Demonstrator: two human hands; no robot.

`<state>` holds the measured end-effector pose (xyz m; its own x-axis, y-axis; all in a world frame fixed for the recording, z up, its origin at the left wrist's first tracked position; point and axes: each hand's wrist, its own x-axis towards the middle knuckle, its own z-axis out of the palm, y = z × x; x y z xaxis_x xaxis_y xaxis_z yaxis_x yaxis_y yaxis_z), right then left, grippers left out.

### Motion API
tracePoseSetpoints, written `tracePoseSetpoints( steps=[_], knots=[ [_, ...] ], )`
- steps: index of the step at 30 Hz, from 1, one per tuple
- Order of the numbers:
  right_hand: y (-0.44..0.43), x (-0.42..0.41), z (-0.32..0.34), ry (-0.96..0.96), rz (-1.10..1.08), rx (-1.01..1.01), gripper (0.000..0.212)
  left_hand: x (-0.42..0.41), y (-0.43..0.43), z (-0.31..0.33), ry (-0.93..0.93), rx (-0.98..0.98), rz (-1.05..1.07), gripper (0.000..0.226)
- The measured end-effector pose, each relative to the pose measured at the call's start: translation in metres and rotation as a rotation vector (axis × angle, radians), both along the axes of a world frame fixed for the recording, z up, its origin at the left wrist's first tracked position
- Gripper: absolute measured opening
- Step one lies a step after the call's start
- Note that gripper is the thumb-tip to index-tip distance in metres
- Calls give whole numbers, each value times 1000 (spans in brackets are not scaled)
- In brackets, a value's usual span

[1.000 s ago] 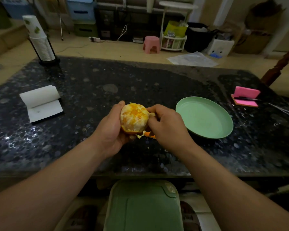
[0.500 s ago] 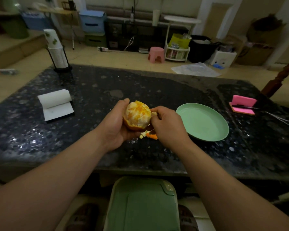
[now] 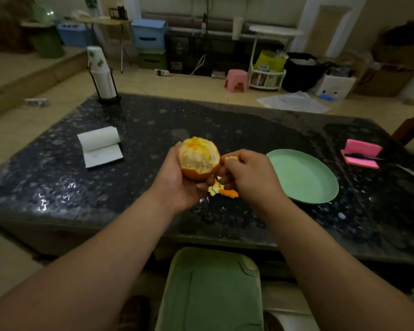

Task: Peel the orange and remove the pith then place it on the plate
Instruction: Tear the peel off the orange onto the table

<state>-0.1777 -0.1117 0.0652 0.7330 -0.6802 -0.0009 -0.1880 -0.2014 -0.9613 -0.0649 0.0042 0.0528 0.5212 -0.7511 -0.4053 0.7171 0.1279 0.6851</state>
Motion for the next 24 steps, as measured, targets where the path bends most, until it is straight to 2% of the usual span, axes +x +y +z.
tracePoseSetpoints(
  steps=[2,4,6,9,11,18,20,24],
  knots=[
    [-2,2,-16,-104,5,279,18,8,-1,-9,80,-37,-4,70],
    [-9,6,-33,-105,-16,402,21,17,-2,-12,92,-53,0,70],
    [-19,9,-44,17,-22,275,26,25,-3,-12,70,-41,-6,70],
    [-38,14,-59,214,-23,-194,29,35,-5,-18,74,-23,-19,67],
    [-44,18,-67,292,-5,-357,31,41,-5,-25,79,-13,-22,66],
    [-49,25,-66,350,89,-430,33,48,-14,-39,82,47,-73,63],
    [-49,23,-56,273,65,-426,31,46,-18,-40,64,64,-74,61],
    [-45,15,-31,58,106,-278,30,41,-23,-39,32,48,-69,58]
  ],
)
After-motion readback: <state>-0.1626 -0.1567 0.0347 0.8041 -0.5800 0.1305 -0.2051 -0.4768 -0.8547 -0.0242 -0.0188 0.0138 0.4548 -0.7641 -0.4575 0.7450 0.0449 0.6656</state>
